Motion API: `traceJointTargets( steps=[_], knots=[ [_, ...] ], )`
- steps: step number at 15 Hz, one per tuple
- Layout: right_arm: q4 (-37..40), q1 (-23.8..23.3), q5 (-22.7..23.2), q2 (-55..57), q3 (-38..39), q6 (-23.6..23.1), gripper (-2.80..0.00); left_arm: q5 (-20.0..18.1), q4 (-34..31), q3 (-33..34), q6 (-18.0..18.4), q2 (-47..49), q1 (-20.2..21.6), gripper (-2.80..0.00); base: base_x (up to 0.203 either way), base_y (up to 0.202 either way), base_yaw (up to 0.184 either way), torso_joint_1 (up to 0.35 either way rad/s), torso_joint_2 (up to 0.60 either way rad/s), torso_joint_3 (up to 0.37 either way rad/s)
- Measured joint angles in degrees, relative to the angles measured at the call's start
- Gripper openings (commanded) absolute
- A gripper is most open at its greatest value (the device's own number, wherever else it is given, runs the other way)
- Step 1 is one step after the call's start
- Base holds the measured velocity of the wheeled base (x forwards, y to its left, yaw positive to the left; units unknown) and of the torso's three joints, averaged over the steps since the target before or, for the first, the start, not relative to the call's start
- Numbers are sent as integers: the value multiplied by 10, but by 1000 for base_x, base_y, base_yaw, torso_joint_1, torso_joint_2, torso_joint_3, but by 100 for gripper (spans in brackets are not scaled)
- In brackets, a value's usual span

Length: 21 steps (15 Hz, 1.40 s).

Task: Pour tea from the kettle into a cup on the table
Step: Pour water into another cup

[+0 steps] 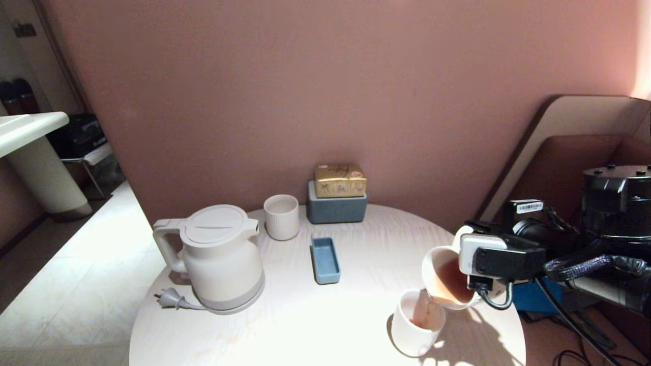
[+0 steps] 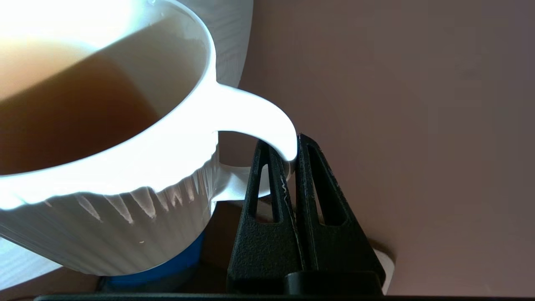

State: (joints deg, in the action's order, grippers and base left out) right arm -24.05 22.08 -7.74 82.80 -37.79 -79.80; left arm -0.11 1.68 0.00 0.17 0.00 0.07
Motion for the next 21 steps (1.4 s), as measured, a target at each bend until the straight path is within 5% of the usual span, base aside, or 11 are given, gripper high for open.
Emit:
traceJointTargets(
  steps=[21],
  knots=[
    [0,36,-41,10,-25,-81,-280,0,0,0,0,0,0,-280,0,0,0,0,0,0]
  ],
)
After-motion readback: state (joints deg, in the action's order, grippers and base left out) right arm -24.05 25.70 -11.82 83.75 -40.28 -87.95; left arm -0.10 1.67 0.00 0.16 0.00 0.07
